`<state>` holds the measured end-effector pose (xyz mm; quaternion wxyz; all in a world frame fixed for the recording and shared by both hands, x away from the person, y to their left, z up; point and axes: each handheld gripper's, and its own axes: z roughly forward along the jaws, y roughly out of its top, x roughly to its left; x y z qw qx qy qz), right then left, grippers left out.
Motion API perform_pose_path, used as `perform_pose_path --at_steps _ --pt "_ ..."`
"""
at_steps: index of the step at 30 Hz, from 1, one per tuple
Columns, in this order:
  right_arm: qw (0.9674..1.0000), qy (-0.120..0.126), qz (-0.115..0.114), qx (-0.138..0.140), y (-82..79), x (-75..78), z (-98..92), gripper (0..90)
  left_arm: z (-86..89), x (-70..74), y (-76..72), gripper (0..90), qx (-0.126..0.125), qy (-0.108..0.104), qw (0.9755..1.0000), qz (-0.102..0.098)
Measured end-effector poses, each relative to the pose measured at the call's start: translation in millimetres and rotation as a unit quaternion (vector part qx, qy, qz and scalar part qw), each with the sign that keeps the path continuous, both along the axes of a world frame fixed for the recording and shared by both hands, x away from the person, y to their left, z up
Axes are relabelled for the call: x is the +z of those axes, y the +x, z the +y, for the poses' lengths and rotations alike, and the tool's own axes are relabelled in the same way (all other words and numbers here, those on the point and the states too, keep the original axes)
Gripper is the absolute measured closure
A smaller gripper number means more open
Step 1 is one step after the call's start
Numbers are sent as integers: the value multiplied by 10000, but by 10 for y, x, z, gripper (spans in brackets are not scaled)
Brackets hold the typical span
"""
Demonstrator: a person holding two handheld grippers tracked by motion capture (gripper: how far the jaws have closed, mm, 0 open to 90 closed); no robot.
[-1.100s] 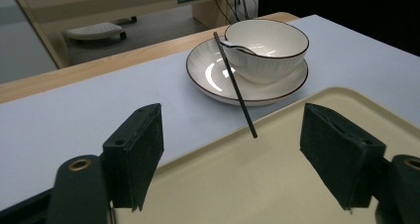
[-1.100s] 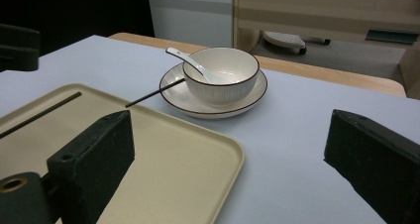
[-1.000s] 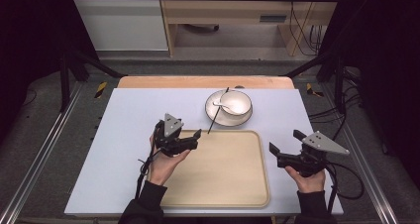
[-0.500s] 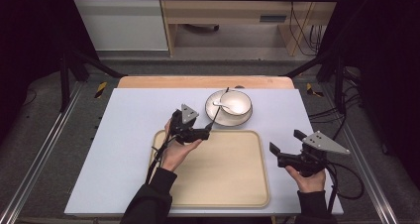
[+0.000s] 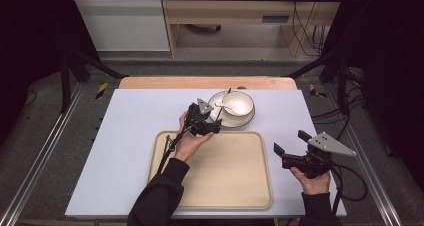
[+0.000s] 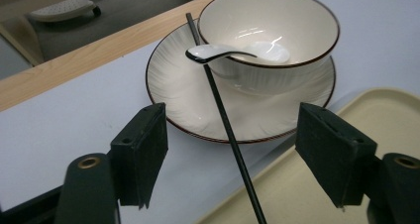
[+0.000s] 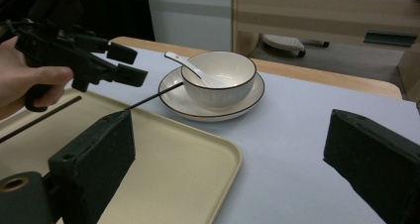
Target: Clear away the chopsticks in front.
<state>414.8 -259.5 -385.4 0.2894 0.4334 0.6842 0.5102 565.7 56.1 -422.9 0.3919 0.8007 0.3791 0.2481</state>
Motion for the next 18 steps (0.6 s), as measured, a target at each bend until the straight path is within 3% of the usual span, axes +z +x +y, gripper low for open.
perform_pose_path --at_steps 5,15,18 --pt "10000 9 23 -3 11 -14 -11 57 -60 -87 132 347 9 163 9999 31" --pt "10000 -9 55 14 20 -29 8 58 -135 -192 325 495 74 95 9997 223" --pt "10000 -3 63 11 18 -26 10 58 -152 -228 356 526 69 174 9994 278"
